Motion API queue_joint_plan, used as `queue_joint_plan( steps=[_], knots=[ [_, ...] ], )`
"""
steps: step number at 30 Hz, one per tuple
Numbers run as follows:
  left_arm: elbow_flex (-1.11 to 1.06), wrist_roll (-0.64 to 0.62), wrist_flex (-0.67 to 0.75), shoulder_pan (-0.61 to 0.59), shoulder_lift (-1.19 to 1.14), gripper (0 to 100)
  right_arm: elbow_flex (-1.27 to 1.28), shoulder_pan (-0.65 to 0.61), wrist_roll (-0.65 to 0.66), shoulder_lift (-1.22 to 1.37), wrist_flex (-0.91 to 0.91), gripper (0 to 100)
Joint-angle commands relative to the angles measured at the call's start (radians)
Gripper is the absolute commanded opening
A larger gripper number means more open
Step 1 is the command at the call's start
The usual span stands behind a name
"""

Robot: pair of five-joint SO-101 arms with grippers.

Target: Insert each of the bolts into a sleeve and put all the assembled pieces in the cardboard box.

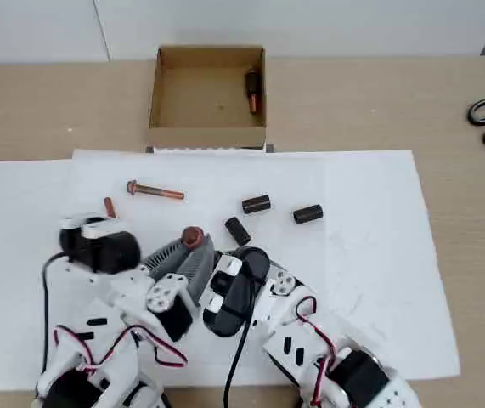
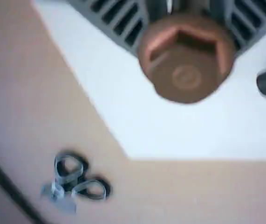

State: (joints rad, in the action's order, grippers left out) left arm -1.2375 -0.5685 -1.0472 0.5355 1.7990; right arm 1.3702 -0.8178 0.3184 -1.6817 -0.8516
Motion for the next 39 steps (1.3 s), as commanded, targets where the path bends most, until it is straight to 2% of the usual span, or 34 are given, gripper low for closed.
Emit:
queue_joint_plan(
  steps=[1, 14, 18, 22, 24, 29, 39],
  knots=[
    [0.010, 0.044, -0.052, 0.034, 0.002, 0, -0.054, -0.004, 0.008, -0.010, 0.047, 0.4],
    [0.021, 0.098, -0.232, 0.035, -0.003, 0, -0.054, 0.028, 0.008, -0.015, 0.048, 0.4],
    [0.019, 0.173, -0.230, 0.035, -0.003, 0, -0.052, 0.028, 0.008, -0.012, 0.048, 0.4],
    [0.025, 0.183, -0.221, 0.034, 0.000, 1, -0.049, 0.028, 0.008, -0.008, 0.048, 0.4],
    [0.028, 0.183, -0.221, 0.032, 0.000, 5, -0.049, 0.028, 0.008, -0.008, 0.048, 0.4],
    [0.079, 0.180, -0.221, 0.029, -0.003, 22, -0.049, 0.028, 0.008, -0.008, 0.047, 0.4],
    [0.133, 0.180, -0.215, 0.028, -0.003, 22, -0.029, 0.028, 0.003, -0.008, 0.045, 0.4]
  ],
)
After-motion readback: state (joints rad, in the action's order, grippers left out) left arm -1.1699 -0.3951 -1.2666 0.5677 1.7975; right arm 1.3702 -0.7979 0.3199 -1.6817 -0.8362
